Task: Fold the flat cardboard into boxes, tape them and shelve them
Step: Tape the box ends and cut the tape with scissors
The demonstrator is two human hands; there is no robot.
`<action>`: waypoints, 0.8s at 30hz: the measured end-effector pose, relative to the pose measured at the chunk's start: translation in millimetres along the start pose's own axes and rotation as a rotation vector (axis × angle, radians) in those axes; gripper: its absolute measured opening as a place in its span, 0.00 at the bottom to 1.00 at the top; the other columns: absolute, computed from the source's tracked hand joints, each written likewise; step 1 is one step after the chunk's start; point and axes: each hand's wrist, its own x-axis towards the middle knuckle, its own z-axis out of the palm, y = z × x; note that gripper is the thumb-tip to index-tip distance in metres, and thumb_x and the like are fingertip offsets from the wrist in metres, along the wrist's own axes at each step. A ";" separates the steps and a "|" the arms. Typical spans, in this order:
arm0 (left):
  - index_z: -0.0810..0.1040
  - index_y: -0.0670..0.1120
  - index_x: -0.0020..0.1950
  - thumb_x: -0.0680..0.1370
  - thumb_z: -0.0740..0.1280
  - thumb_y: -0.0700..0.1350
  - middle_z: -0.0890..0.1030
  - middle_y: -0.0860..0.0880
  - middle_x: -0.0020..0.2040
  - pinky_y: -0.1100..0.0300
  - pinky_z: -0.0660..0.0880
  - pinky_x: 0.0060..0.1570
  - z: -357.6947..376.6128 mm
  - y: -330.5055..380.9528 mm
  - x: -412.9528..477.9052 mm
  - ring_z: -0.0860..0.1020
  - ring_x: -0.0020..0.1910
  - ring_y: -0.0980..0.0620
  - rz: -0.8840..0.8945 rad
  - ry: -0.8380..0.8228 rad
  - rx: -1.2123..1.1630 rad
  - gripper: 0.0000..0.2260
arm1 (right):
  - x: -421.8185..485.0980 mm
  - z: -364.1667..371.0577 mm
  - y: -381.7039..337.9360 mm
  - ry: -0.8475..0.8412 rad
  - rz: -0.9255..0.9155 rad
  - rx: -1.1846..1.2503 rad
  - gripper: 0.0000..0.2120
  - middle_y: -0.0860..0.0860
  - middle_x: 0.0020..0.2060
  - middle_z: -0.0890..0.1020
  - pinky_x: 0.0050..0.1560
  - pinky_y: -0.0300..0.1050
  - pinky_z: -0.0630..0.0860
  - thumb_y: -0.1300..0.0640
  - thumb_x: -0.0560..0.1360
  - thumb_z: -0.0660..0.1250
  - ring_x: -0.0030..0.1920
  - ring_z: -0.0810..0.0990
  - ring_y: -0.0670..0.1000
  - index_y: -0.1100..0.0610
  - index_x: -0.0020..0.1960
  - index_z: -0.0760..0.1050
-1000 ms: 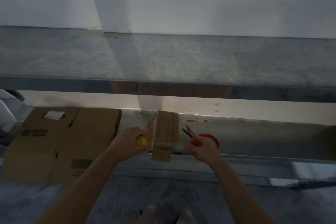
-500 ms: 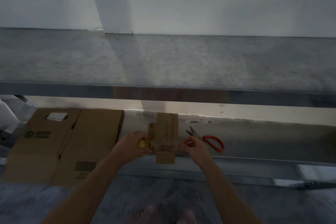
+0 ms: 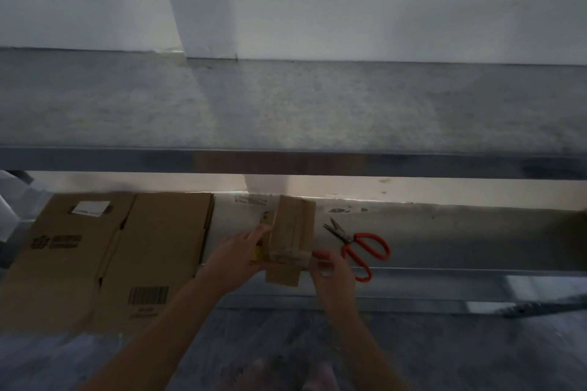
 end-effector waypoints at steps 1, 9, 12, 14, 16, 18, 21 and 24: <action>0.60 0.59 0.70 0.71 0.72 0.59 0.79 0.55 0.60 0.59 0.73 0.54 -0.3 -0.4 0.7 0.78 0.57 0.54 -0.002 -0.010 -0.009 0.32 | -6.2 -0.5 -1.8 -0.002 -0.021 0.013 0.08 0.45 0.46 0.83 0.49 0.40 0.78 0.59 0.75 0.71 0.47 0.81 0.43 0.53 0.54 0.80; 0.62 0.57 0.72 0.71 0.73 0.58 0.78 0.53 0.61 0.61 0.72 0.52 -5.9 -15.7 2.1 0.77 0.57 0.53 -0.004 -0.094 -0.043 0.34 | -14.0 7.4 -24.6 -0.080 0.029 0.223 0.19 0.42 0.56 0.81 0.56 0.39 0.78 0.40 0.79 0.59 0.56 0.80 0.41 0.45 0.67 0.71; 0.66 0.56 0.69 0.70 0.74 0.58 0.77 0.56 0.59 0.61 0.73 0.53 -11.0 -20.3 4.0 0.77 0.56 0.55 0.019 -0.118 -0.070 0.30 | -0.5 11.5 -31.6 -0.119 0.027 0.081 0.17 0.36 0.55 0.79 0.55 0.42 0.78 0.39 0.78 0.63 0.55 0.79 0.39 0.37 0.66 0.69; 0.71 0.57 0.64 0.70 0.74 0.56 0.76 0.61 0.57 0.68 0.69 0.51 -14.5 -23.8 5.5 0.76 0.55 0.58 0.044 -0.148 -0.118 0.24 | 4.8 13.2 -32.3 -0.108 0.061 0.084 0.15 0.35 0.53 0.80 0.54 0.41 0.78 0.43 0.78 0.66 0.54 0.79 0.40 0.35 0.64 0.71; 0.74 0.61 0.57 0.69 0.75 0.54 0.75 0.64 0.54 0.74 0.67 0.48 -18.6 -28.8 6.3 0.75 0.53 0.62 0.026 -0.159 -0.210 0.19 | 6.3 15.1 -31.6 -0.078 0.102 0.178 0.15 0.36 0.51 0.80 0.51 0.39 0.78 0.47 0.77 0.68 0.53 0.80 0.41 0.35 0.61 0.71; 0.73 0.66 0.52 0.69 0.76 0.56 0.75 0.66 0.53 0.73 0.68 0.47 -21.8 -35.2 6.0 0.74 0.52 0.65 0.007 -0.166 -0.295 0.17 | 5.8 17.8 -32.8 -0.061 0.133 0.236 0.16 0.39 0.52 0.81 0.50 0.40 0.78 0.50 0.77 0.69 0.52 0.80 0.41 0.35 0.60 0.71; 0.72 0.67 0.54 0.70 0.74 0.58 0.74 0.64 0.54 0.67 0.70 0.51 -20.3 -46.5 1.5 0.74 0.53 0.63 0.005 -0.195 -0.298 0.16 | 4.9 22.6 -34.1 -0.056 0.140 0.244 0.16 0.37 0.51 0.80 0.53 0.43 0.79 0.52 0.77 0.69 0.52 0.80 0.40 0.37 0.61 0.72; 0.77 0.57 0.58 0.72 0.73 0.56 0.76 0.58 0.54 0.60 0.73 0.55 -16.4 -50.4 1.1 0.75 0.52 0.59 -0.013 -0.164 -0.248 0.16 | 5.2 25.7 -36.6 -0.054 0.151 0.230 0.16 0.39 0.53 0.80 0.55 0.47 0.79 0.54 0.78 0.68 0.54 0.80 0.42 0.39 0.63 0.72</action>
